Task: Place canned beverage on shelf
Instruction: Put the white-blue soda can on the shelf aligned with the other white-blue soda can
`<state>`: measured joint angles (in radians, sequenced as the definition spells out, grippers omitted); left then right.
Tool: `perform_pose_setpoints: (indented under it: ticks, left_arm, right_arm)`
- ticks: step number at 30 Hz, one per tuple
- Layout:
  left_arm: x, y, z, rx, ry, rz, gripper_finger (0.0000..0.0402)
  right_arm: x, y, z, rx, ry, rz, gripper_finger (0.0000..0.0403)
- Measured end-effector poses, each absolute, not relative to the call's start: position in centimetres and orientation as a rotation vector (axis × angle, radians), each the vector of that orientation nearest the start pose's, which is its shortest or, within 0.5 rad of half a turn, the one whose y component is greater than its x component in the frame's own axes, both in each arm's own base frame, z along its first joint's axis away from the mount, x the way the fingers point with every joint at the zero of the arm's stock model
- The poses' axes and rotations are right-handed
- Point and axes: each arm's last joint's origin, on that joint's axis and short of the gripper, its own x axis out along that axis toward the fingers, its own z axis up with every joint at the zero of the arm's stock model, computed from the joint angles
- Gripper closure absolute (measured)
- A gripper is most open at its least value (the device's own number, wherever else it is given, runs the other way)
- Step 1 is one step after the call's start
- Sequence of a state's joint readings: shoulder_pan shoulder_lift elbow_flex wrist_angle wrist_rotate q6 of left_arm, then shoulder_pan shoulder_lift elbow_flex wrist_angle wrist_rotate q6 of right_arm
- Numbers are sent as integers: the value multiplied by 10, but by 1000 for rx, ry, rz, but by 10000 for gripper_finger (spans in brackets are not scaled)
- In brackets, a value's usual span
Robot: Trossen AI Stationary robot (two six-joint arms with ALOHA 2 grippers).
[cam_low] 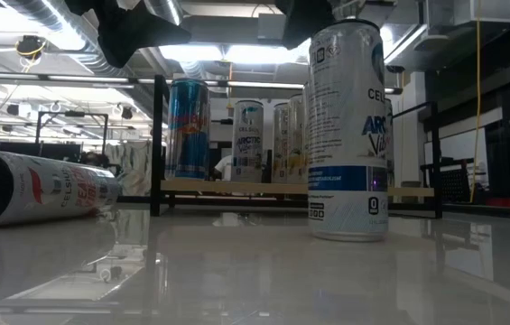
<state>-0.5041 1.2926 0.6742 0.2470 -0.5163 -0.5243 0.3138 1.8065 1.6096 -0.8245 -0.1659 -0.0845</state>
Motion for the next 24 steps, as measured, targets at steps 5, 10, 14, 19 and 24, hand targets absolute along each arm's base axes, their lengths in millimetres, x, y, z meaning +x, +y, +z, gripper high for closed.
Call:
perform_pose_setpoints:
  ticks: [5,10,14,19,24]
  left_arm:
    - [242,-117,230,-342,311,96,120]
    - [242,-117,230,-363,310,100,120]
    - [242,-117,230,-362,310,100,120]
    - [242,-117,230,-363,310,100,120]
    - [242,-117,230,-363,310,100,120]
  right_arm:
    - [362,123,288,-318,975,608,31]
    - [361,123,288,-410,956,660,31]
    - [356,121,285,-525,979,736,31]
    - [353,119,283,-649,989,793,31]
    - [354,117,282,-734,994,748,31]
